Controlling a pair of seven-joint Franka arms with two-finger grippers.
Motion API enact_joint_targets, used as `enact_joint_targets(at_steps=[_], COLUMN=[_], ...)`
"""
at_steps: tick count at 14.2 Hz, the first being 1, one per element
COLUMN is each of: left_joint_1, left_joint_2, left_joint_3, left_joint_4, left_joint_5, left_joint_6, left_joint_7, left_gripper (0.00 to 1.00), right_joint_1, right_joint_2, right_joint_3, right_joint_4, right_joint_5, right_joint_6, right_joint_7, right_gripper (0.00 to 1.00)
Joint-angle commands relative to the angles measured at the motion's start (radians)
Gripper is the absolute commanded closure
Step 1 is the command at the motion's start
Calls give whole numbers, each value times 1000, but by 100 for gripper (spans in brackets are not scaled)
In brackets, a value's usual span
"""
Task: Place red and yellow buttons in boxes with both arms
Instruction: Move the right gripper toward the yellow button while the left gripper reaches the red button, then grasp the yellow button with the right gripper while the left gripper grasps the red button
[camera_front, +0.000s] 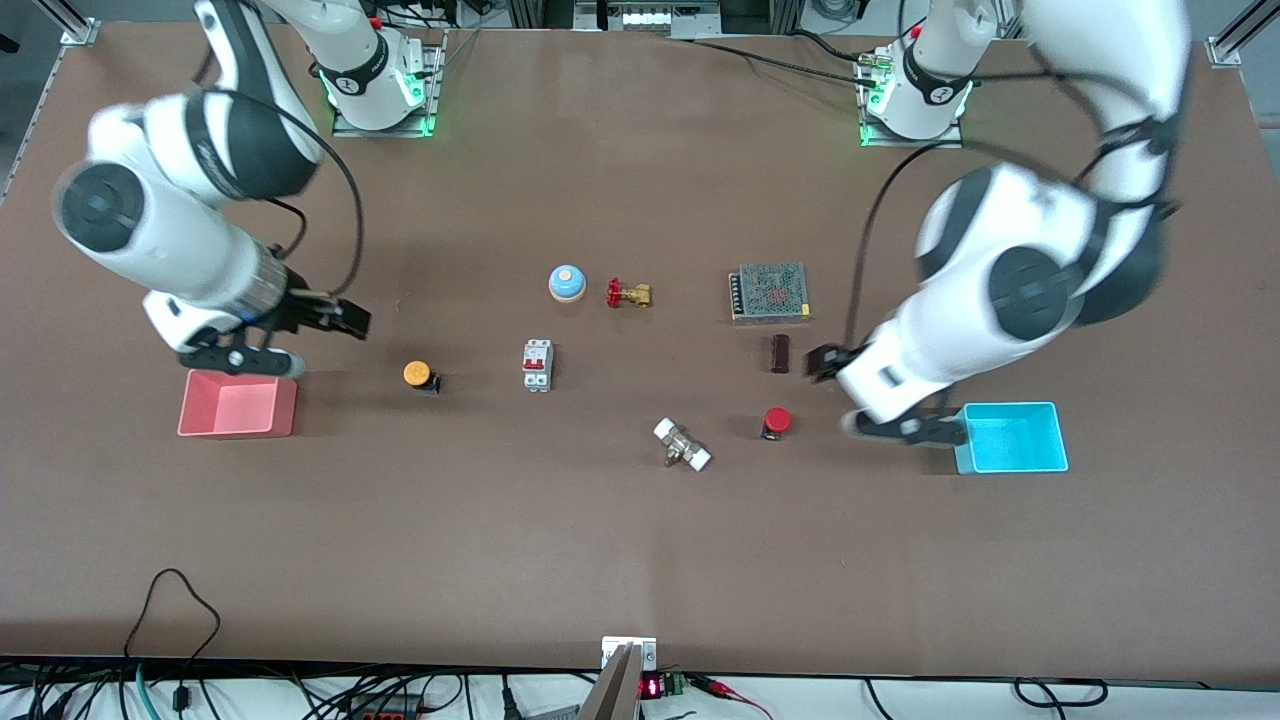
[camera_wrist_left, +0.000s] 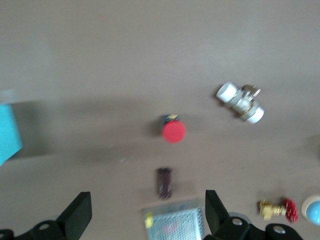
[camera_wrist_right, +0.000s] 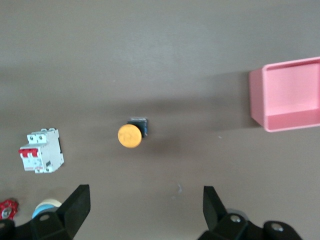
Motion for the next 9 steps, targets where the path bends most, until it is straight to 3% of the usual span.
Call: enact_joint_targets(at_steps=[1,4,9], left_joint_1=[-31,-55,-76], left_joint_2=[107,161,185], left_joint_3=[15,15,13], left_joint_4=[48,4,-148], left_joint_5=[14,135,180], left_joint_6=[91,162,364], left_joint_7=[-5,-5,-8], left_gripper=[0,0,0], right_joint_1=[7,10,14], right_joint_2=[55,121,200], right_joint_3=[26,27,27], right_joint_4=[-70,-130,-130], right_joint_5=[1,-2,-62], right_joint_6=[174,346,385], right_joint_7=[23,15,9], right_gripper=[0,0,0])
